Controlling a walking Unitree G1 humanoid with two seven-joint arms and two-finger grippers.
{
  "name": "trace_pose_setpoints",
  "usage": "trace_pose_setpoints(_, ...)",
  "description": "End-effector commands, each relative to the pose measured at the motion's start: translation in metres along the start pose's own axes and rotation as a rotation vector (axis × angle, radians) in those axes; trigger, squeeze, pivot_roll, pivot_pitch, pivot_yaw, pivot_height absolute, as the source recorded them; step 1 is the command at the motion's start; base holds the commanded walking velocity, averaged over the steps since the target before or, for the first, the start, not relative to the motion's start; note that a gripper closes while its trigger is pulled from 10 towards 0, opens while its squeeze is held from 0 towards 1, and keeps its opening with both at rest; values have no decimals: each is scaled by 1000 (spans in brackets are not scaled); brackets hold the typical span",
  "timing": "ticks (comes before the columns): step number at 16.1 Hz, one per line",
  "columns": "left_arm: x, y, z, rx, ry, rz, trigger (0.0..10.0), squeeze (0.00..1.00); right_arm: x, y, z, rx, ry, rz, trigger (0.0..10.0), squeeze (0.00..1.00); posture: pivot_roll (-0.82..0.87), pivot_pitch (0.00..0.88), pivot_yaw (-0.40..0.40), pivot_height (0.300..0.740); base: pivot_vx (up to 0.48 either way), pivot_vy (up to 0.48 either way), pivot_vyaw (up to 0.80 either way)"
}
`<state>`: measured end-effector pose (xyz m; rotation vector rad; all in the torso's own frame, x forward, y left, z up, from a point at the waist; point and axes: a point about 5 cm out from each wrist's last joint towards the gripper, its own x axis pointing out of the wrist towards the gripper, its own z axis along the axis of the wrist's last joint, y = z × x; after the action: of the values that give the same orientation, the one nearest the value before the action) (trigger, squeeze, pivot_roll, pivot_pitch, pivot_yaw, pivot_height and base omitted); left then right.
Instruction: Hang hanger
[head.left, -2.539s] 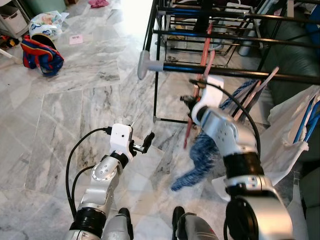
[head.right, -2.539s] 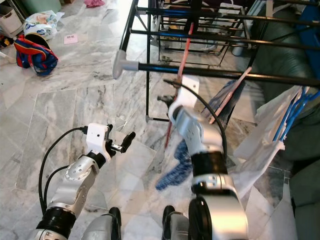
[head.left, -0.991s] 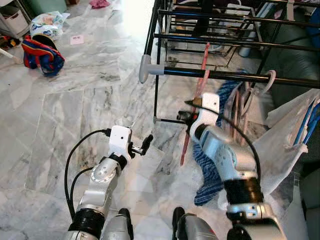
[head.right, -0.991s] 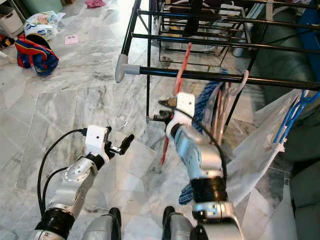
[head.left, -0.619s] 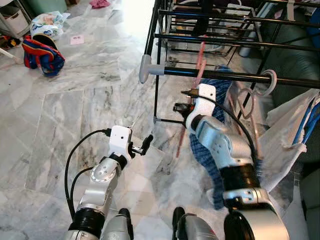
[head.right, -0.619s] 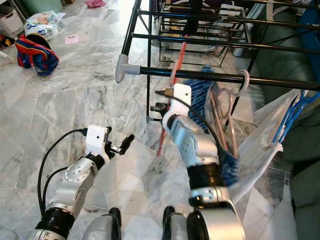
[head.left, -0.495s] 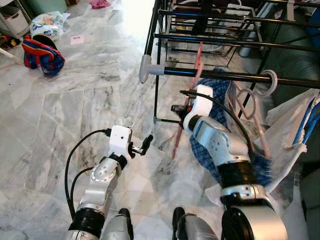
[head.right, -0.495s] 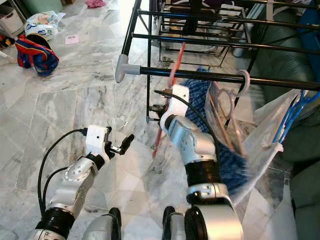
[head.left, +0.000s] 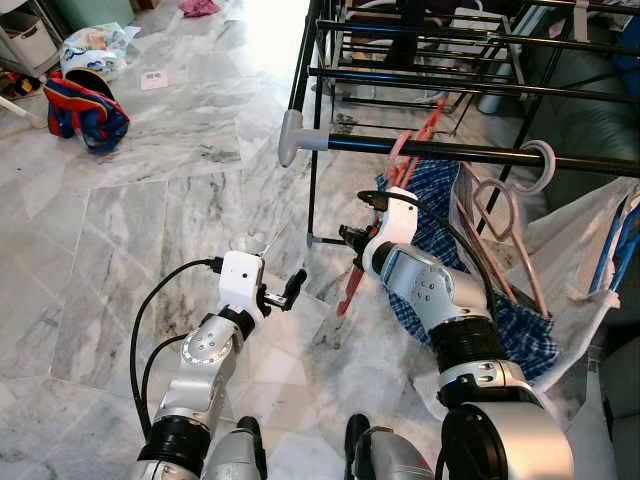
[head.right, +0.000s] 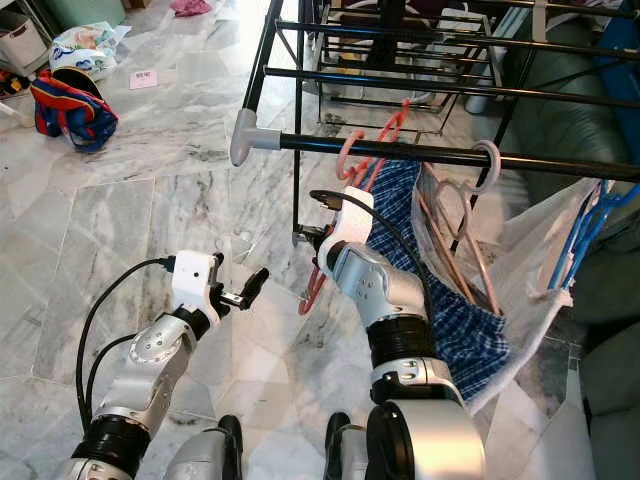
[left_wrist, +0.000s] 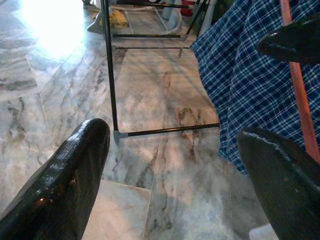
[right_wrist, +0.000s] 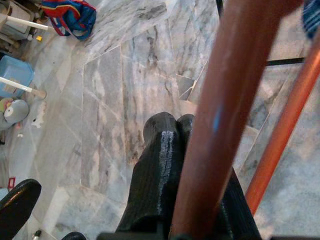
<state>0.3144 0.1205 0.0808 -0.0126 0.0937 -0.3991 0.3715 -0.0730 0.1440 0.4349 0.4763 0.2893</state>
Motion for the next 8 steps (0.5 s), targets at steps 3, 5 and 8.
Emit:
trace_pose_setpoints(3,-2,-1,-7,-3,24,4,10000,0,0,1,4,-46,-36,4,10000,1000,38,221,6,740,0,0,0)
trace_pose_setpoints(5,-2,-1,-6,-3,24,3,10000,0,0,1,6,-68,-53,1,10000,1000,38,221,6,740,0,0,0)
trace_pose_setpoints(8,-5,1,-8,-1,28,5,10000,0,-24,-12,10,-405,-202,-105,10000,1000,32,227,14,740,0,0,0)
